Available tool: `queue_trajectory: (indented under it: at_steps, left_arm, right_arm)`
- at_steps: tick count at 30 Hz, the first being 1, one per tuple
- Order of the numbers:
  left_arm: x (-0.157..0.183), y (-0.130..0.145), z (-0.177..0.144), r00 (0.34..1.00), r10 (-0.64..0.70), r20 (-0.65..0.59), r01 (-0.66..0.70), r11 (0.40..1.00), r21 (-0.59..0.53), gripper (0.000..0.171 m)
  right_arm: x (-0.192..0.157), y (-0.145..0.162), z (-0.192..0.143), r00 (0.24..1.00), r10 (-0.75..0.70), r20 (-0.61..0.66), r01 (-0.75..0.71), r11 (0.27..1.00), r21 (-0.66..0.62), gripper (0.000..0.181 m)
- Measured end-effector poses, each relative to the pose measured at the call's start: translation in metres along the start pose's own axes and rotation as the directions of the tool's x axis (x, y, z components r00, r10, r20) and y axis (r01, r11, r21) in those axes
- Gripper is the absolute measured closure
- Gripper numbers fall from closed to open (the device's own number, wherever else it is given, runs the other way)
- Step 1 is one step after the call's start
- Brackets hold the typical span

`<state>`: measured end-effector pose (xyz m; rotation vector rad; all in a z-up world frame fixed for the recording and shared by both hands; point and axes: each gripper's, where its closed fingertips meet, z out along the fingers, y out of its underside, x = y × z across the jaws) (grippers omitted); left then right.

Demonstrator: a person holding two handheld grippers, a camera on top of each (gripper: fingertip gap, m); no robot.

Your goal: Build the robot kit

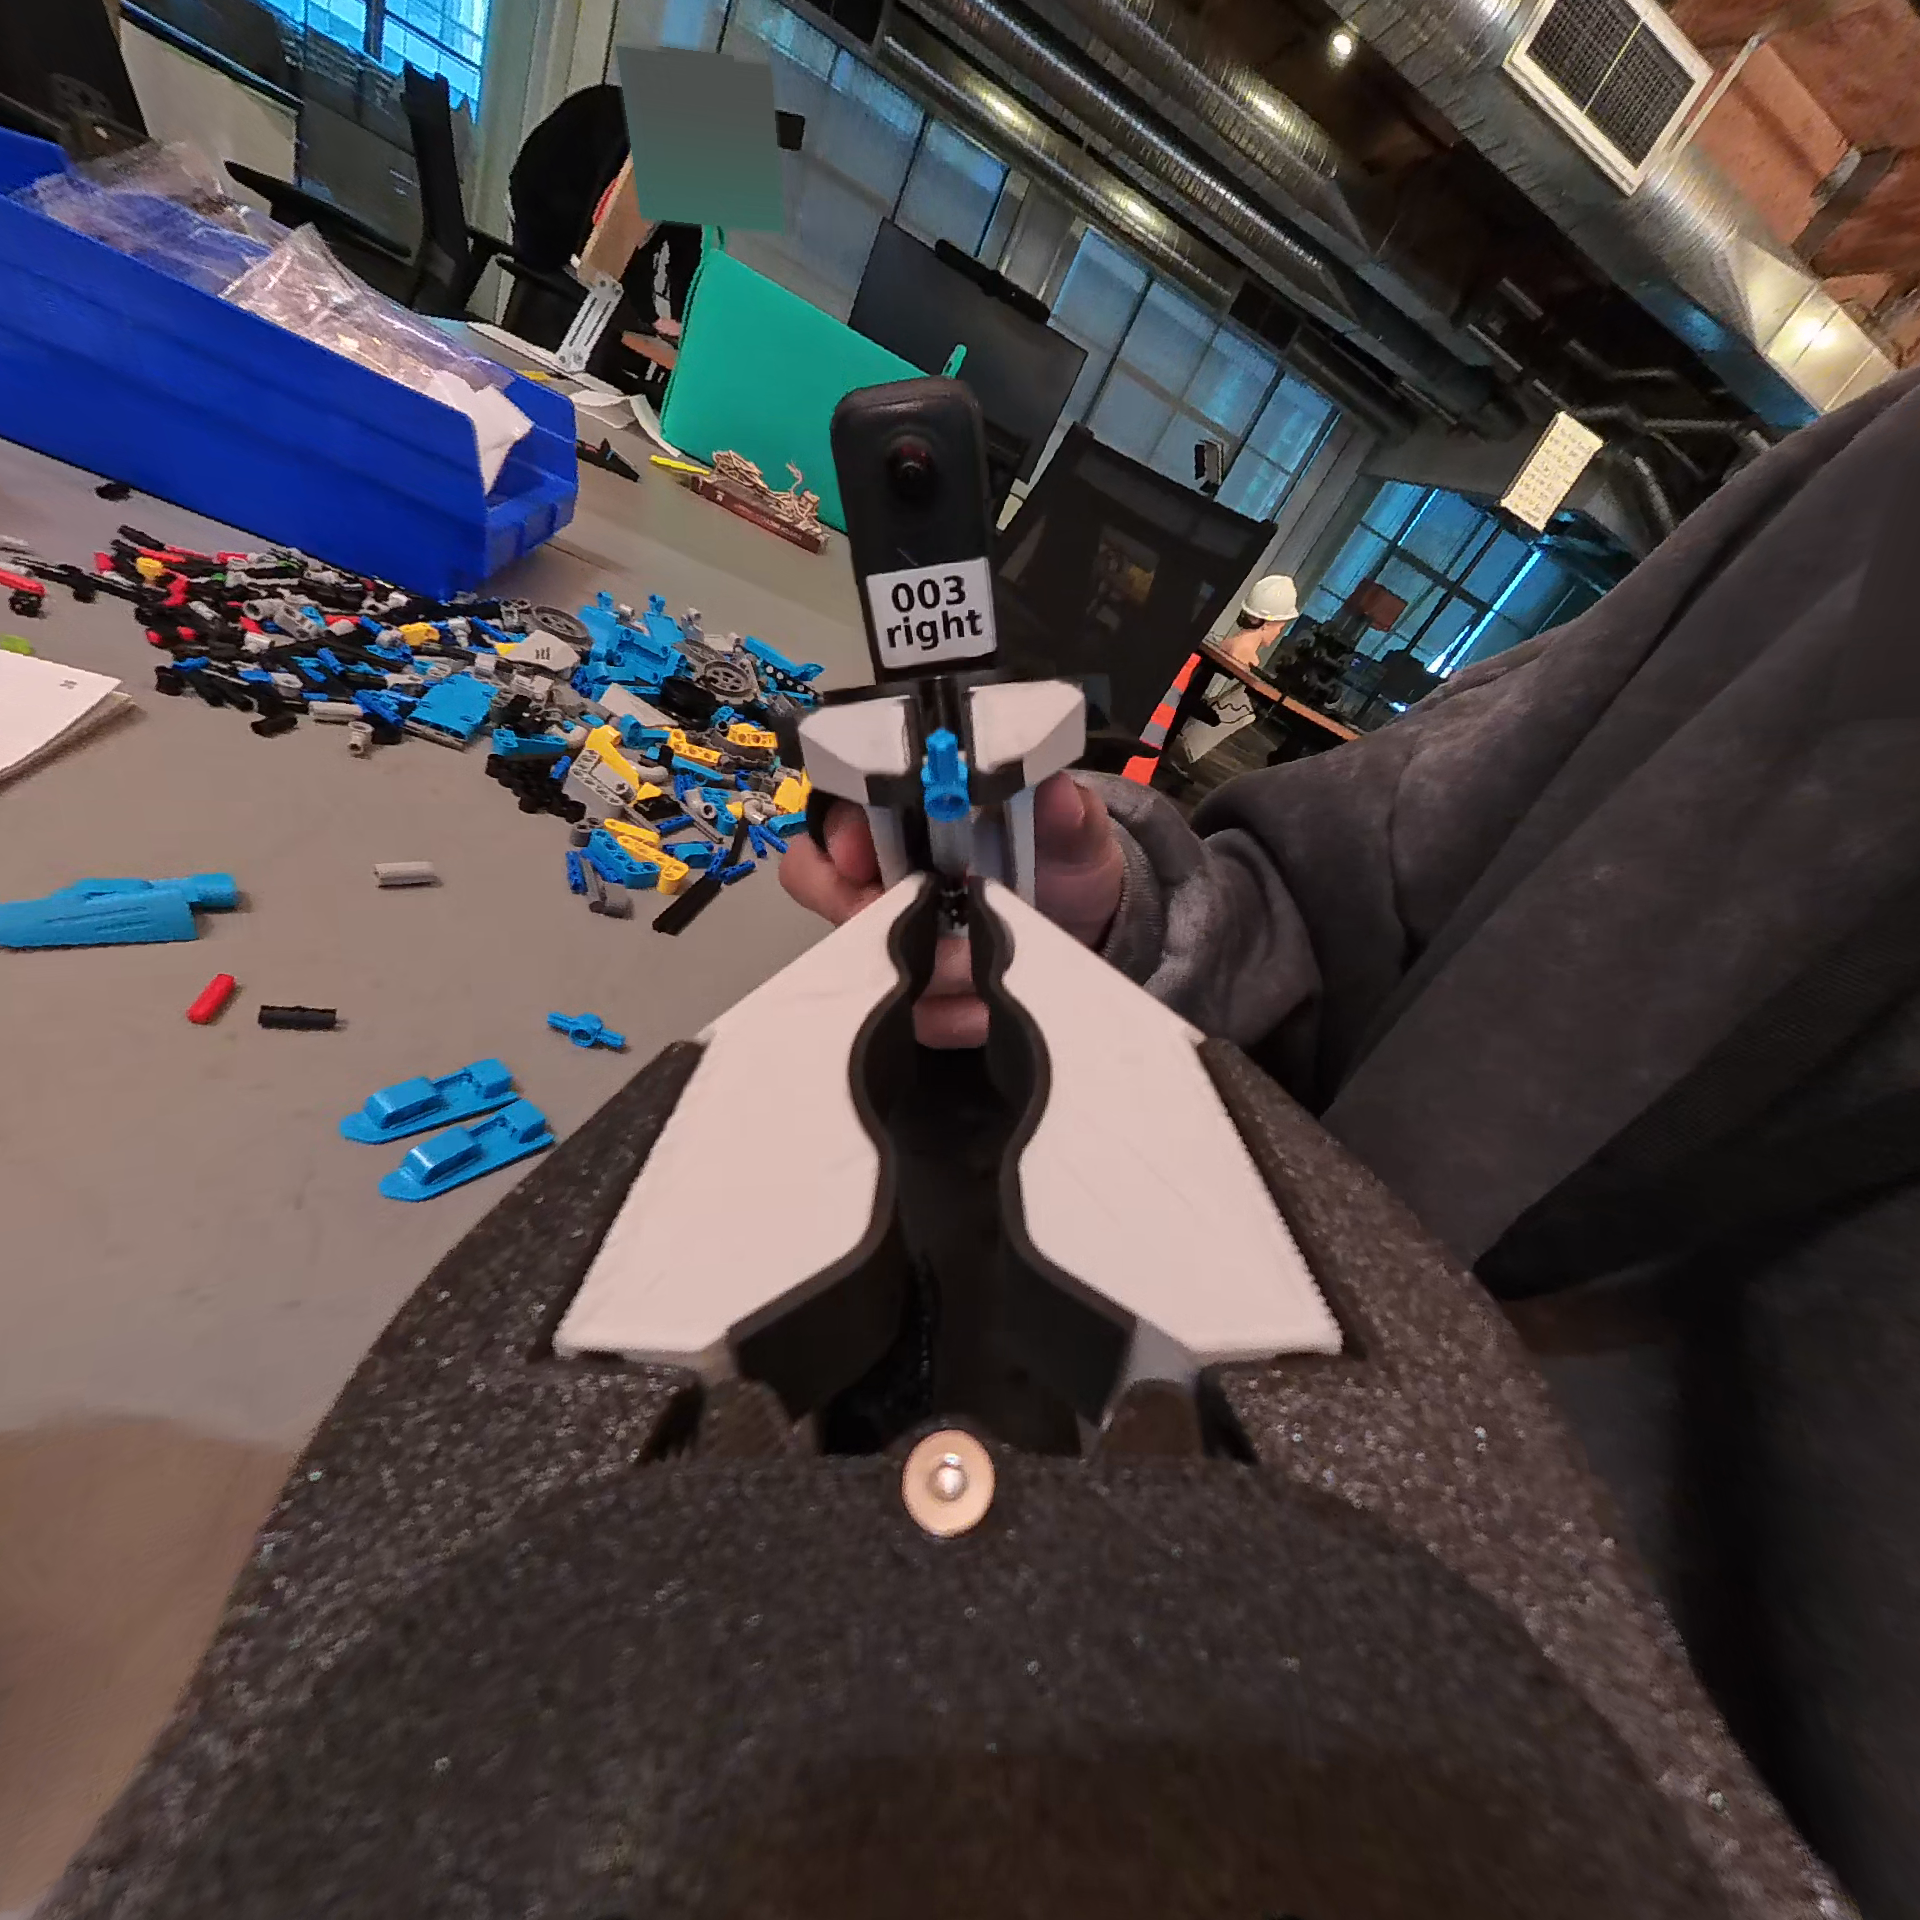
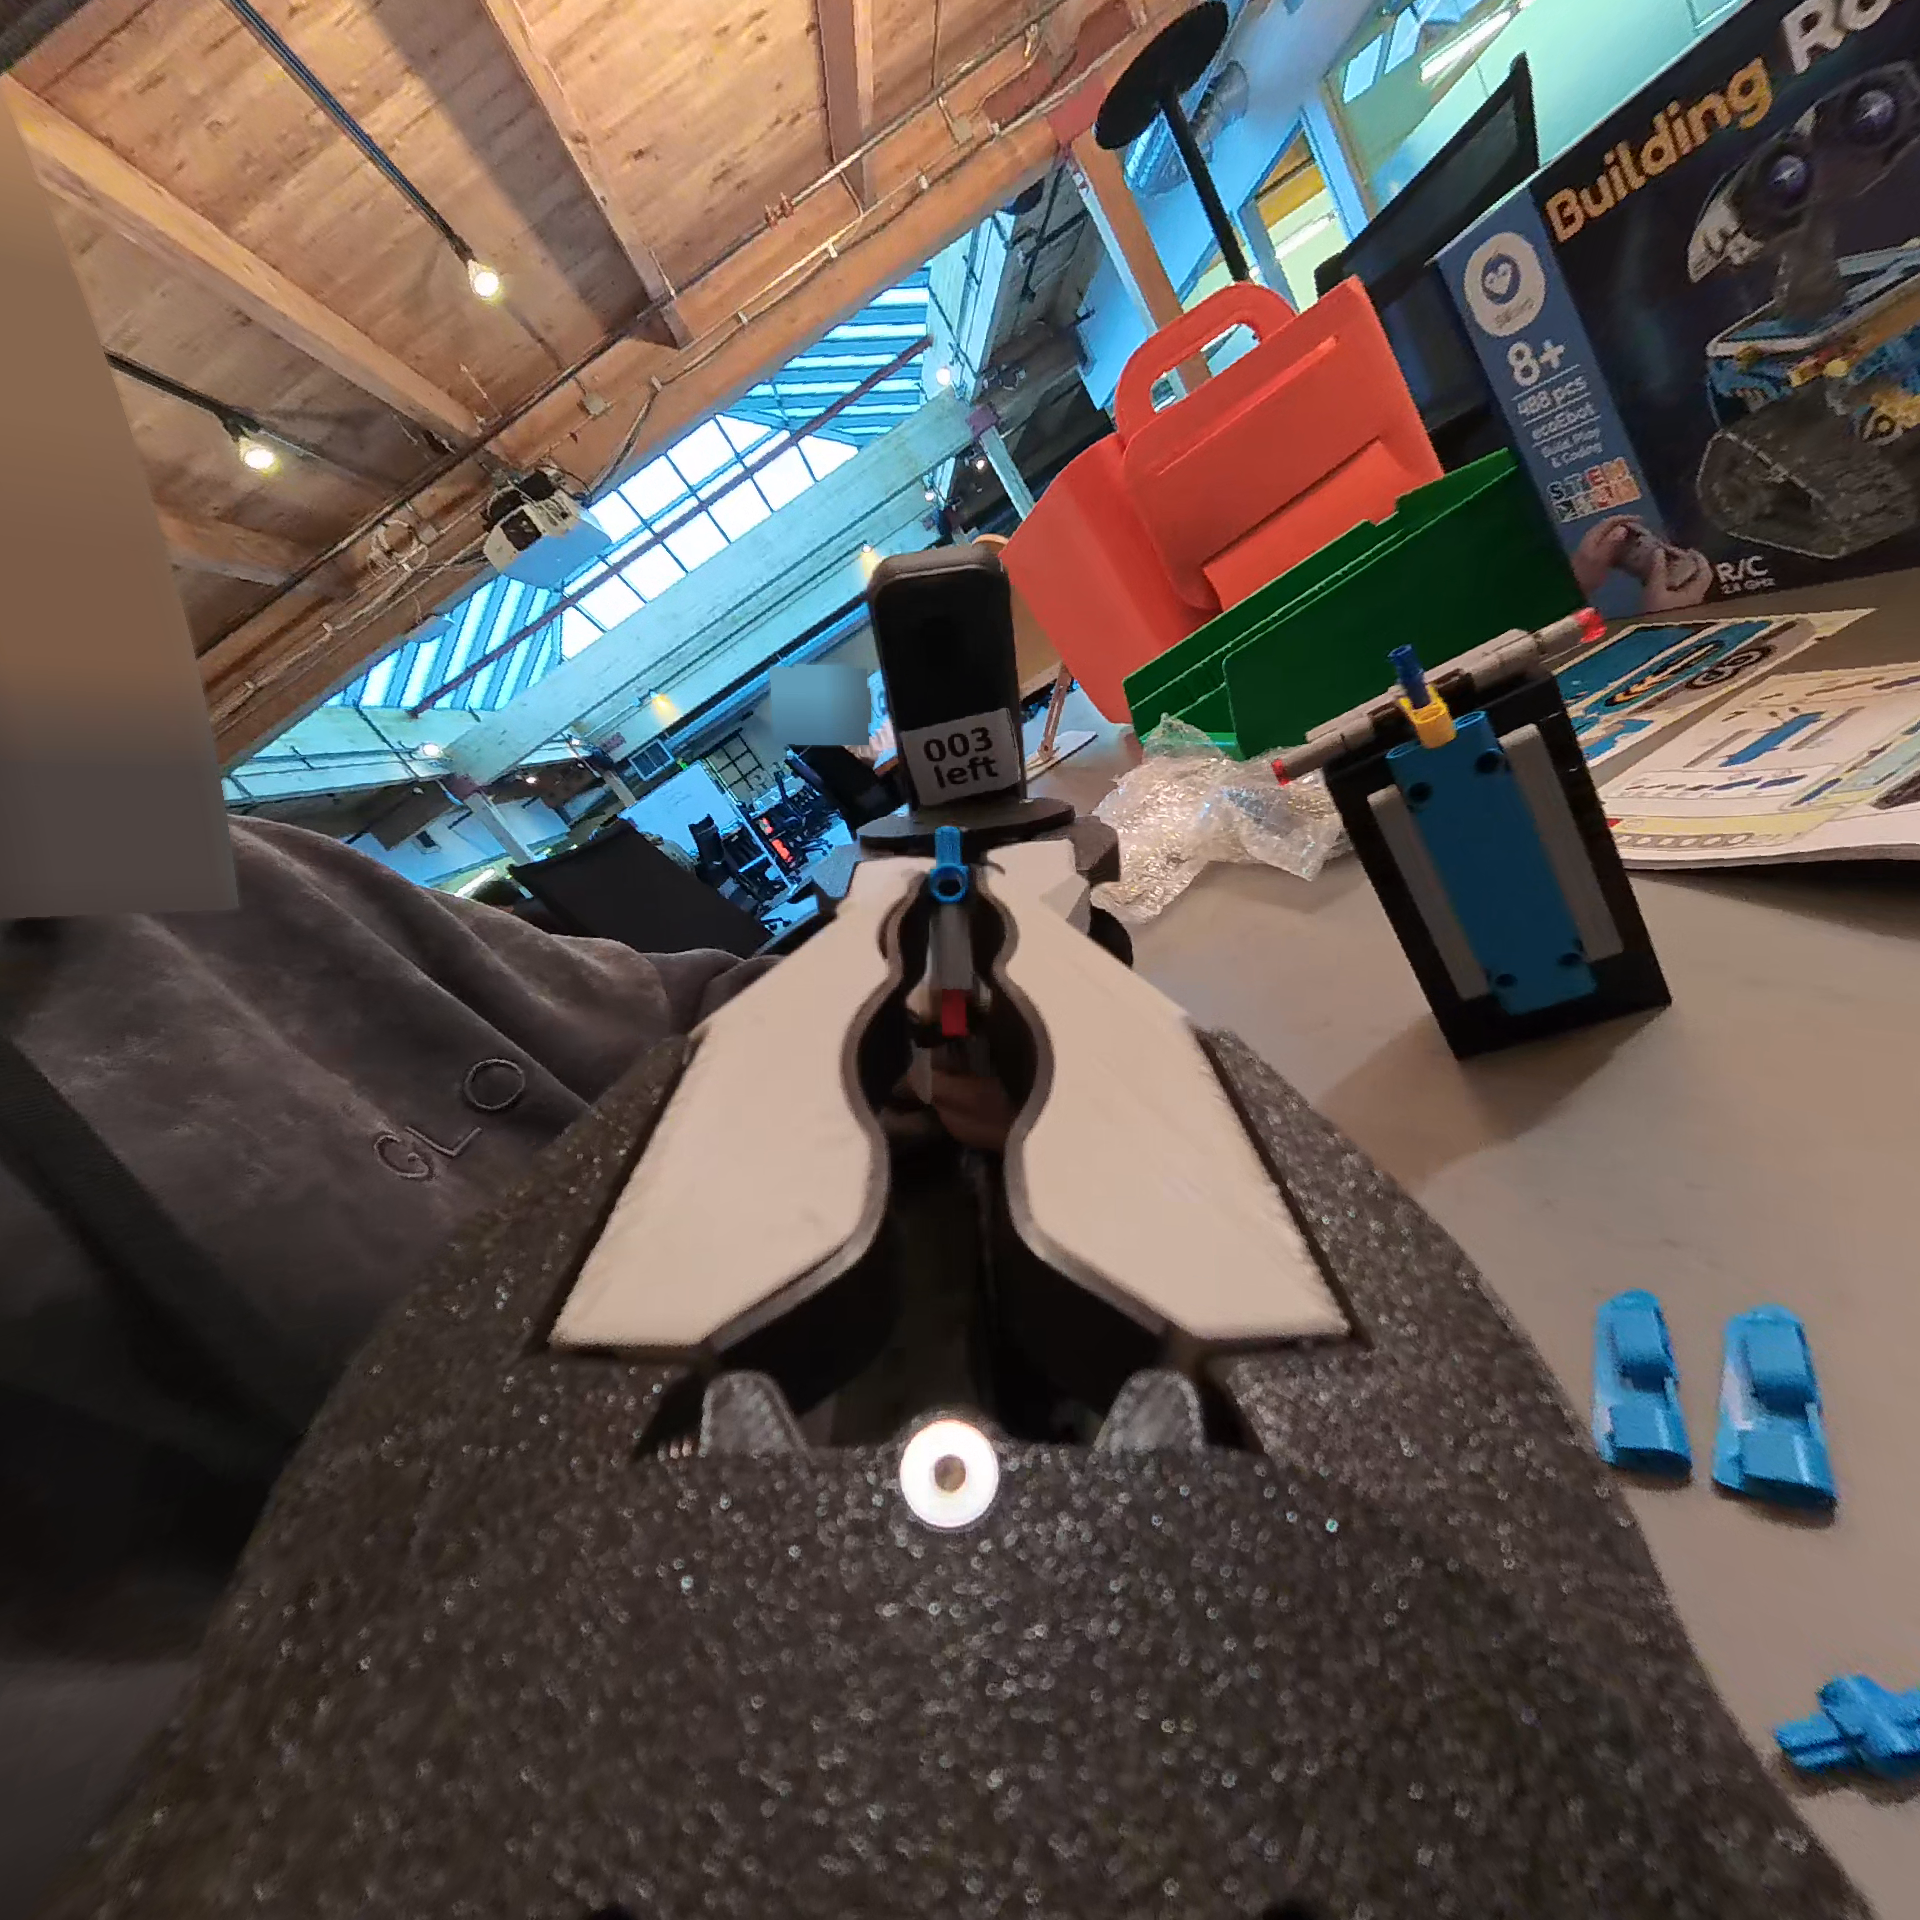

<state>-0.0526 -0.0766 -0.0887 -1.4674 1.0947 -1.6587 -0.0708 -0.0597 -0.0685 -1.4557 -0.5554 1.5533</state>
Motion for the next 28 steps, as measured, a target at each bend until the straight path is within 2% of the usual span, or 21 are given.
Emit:
queue_trajectory:
  at_steps: [11, 13, 15, 17, 21, 23, 25, 28]
  left_arm:
    - [0.0, -0.002, 0.0, 1.0, -0.005, 0.001, 0.005, 1.0, 0.009, 0.167]
    - [0.001, -0.003, -0.001, 1.0, -0.002, -0.001, 0.002, 1.0, 0.015, 0.167]
    - [0.0, -0.01, -0.005, 1.0, 0.002, 0.006, -0.002, 0.999, 0.051, 0.167]
    - [-0.002, -0.024, -0.014, 1.0, 0.001, 0.013, -0.003, 0.991, 0.132, 0.167]
    - [-0.003, -0.04, -0.022, 1.0, 0.002, 0.023, -0.007, 0.975, 0.221, 0.167]
    - [-0.001, -0.043, -0.022, 0.999, 0.038, 0.037, -0.045, 0.97, 0.24, 0.168]
    - [-0.001, -0.046, -0.025, 0.995, 0.077, 0.068, -0.092, 0.962, 0.258, 0.168]
    - [-0.002, -0.049, -0.027, 0.986, 0.125, 0.112, -0.151, 0.952, 0.266, 0.167]
  right_arm:
    - [0.001, 0.006, 0.01, 1.0, -0.005, -0.007, 0.005, 1.0, -0.011, 0.174]
    - [0.002, 0.0, 0.006, 1.0, 0.003, -0.006, -0.003, 1.0, 0.017, 0.174]
    - [0.004, -0.015, -0.005, 1.0, 0.031, -0.004, -0.03, 0.995, 0.094, 0.175]
    - [0.013, -0.019, -0.014, 0.997, 0.068, -0.039, -0.063, 0.991, 0.12, 0.175]
    - [0.006, -0.014, -0.004, 0.967, 0.249, 0.059, -0.255, 0.953, 0.165, 0.175]
    - [-0.001, -0.013, 0.004, 0.925, 0.352, 0.146, -0.375, 0.906, 0.196, 0.17]
    - [0.0, -0.016, 0.005, 0.867, 0.441, 0.232, -0.491, 0.835, 0.248, 0.175]
    - [0.005, -0.013, 0.007, 0.808, 0.518, 0.281, -0.584, 0.769, 0.262, 0.174]
